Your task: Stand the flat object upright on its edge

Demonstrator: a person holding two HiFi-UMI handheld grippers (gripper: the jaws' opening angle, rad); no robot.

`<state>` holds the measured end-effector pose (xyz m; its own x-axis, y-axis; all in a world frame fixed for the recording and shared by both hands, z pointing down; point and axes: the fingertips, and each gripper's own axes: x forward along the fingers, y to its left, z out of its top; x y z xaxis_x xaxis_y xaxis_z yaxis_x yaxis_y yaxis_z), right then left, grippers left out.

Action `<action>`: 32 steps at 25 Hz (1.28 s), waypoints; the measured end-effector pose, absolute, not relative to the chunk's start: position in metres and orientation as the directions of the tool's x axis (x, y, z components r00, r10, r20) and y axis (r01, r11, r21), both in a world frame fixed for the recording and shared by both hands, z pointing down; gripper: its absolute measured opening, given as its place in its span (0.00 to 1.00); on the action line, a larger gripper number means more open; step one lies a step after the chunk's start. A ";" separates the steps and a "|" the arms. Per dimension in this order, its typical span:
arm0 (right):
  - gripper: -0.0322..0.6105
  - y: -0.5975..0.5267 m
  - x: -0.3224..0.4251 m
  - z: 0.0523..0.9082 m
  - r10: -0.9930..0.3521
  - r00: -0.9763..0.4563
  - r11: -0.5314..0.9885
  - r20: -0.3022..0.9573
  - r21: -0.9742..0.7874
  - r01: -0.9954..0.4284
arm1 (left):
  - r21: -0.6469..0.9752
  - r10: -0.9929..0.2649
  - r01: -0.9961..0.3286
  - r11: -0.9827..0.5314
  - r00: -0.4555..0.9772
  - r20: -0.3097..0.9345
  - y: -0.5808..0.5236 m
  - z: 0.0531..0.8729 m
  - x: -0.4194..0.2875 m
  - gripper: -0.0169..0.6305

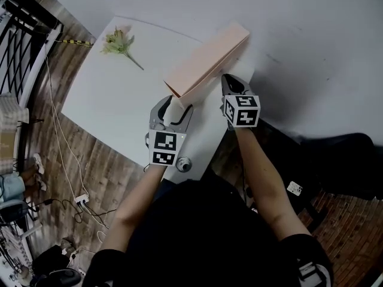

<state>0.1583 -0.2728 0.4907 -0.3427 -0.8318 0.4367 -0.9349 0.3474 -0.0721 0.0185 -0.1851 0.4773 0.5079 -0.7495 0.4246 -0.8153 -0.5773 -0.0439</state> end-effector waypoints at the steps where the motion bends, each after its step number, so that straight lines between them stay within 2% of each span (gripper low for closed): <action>1: 0.09 -0.274 0.160 0.492 -0.830 -0.343 0.347 0.441 -0.074 -0.935 | -0.041 -0.746 -0.812 -0.582 0.513 0.426 -0.188 0.477 0.023 0.45; 17: 0.09 -0.289 0.175 0.490 -0.838 -0.338 0.327 0.429 -0.103 -0.940 | -0.016 -0.696 -0.772 -0.636 0.565 0.443 -0.218 0.475 0.083 0.41; 32: 0.09 -0.266 0.181 0.475 -0.860 -0.329 0.307 0.390 -0.121 -0.944 | -0.011 -0.696 -0.769 -0.639 0.571 0.435 -0.215 0.470 0.085 0.42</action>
<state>0.1810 -0.2661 0.4753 -0.3293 -0.8600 0.3898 -0.9441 0.3066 -0.1211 0.0848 -0.2148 0.4705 0.5715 -0.6956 0.4354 -0.7693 -0.6388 -0.0108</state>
